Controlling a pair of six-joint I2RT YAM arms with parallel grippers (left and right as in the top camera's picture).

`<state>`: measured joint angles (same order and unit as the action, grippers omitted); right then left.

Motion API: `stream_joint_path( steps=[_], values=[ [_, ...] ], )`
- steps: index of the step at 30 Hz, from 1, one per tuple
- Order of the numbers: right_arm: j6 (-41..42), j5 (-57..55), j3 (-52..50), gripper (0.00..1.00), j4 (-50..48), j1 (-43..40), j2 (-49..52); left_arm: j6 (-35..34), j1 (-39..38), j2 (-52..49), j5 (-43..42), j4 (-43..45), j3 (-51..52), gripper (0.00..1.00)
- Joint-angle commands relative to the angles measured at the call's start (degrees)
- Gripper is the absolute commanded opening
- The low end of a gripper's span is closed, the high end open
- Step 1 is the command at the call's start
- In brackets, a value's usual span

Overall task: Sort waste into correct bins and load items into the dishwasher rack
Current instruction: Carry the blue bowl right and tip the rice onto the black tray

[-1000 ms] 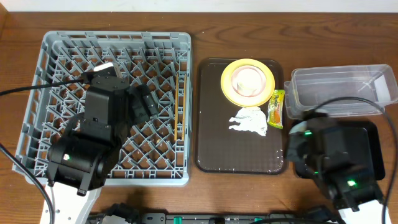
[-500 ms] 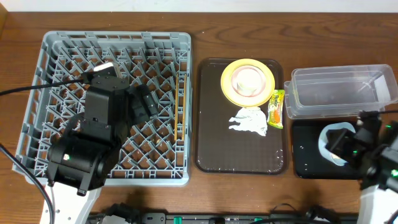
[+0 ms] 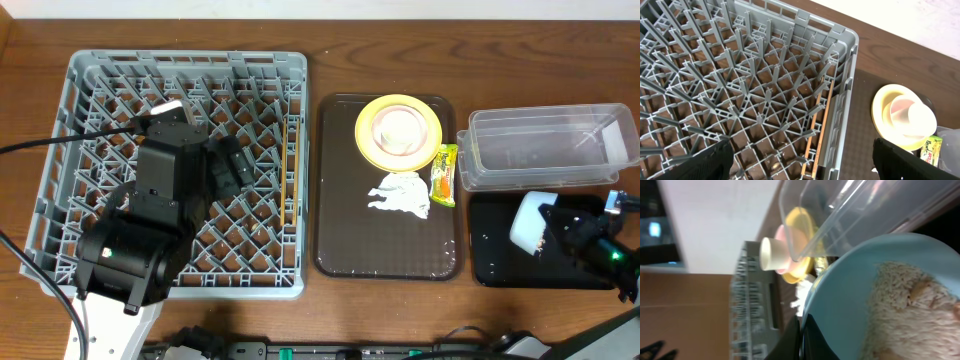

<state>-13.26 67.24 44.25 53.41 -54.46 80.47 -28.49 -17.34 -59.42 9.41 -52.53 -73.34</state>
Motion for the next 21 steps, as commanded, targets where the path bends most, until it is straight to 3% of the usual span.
stream_joint_path(
  steps=[1,17,21],
  values=[
    [-5.2,9.2,1.0,0.01,0.2,-2.2,3.9,0.3,0.3,-0.1,0.7,-0.2,-0.8,0.9],
    [-5.5,18.7,1.0,0.01,5.4,-12.9,8.3,0.3,0.3,-0.1,0.7,-0.2,-0.8,0.9],
    [-11.4,19.0,0.9,0.01,11.2,-15.4,8.3,0.3,0.3,-0.1,0.7,-0.2,-0.8,0.9]
  ],
)
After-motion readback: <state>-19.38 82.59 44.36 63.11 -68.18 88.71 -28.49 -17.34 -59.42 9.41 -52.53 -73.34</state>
